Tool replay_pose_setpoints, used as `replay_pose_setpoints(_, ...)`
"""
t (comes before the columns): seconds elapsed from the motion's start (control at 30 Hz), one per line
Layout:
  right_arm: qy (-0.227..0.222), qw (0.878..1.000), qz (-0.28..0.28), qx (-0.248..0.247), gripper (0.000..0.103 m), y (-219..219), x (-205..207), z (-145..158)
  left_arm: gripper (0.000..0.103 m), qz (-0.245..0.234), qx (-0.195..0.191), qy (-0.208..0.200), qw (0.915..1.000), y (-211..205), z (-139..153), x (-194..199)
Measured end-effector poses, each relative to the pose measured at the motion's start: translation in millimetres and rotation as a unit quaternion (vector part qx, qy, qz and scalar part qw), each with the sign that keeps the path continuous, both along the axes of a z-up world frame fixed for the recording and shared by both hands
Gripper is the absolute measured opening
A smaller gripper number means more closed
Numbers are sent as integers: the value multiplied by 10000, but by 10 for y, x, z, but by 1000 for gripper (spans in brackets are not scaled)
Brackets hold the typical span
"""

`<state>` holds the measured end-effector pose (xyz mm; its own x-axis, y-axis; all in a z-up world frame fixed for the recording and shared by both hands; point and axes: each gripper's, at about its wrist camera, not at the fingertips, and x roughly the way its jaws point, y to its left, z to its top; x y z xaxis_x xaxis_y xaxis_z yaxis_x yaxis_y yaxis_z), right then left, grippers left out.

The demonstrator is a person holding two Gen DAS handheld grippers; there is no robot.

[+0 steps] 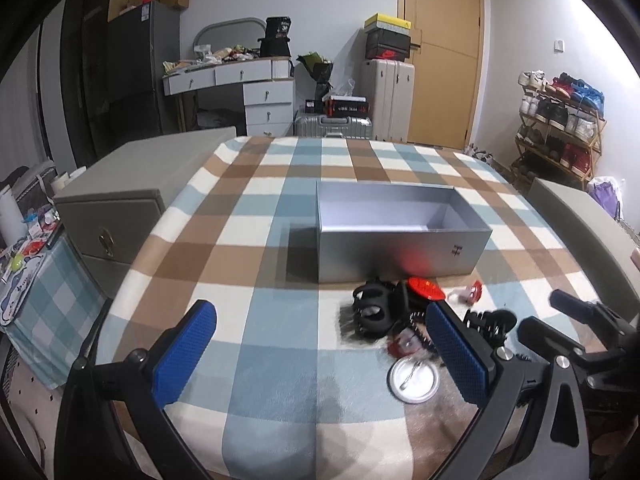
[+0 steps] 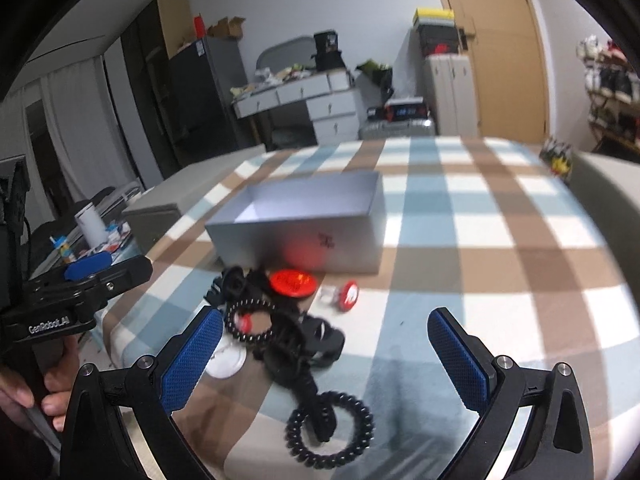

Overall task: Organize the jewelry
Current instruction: 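Lower the right gripper onto the black hair claw clips and close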

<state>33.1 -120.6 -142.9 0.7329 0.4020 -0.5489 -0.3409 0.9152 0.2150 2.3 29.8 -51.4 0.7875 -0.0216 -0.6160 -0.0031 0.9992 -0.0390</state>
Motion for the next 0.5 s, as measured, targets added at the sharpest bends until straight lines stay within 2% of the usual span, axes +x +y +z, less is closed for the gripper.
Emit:
replay_pose_setpoints(0.17,388,9985,242,302,96,58,100,-135,102,-64,-32,152,9999,17,-109,-37)
replay_pose_setpoints(0.37,379,9984,337,245,85,138,78,-166,102,-50,2,297,9995,54,-189,-53)
replay_pose_setpoints(0.5,482,9977,409,251,67,145,99,-182,102,-60,-61,349,9994,75,-216,-57)
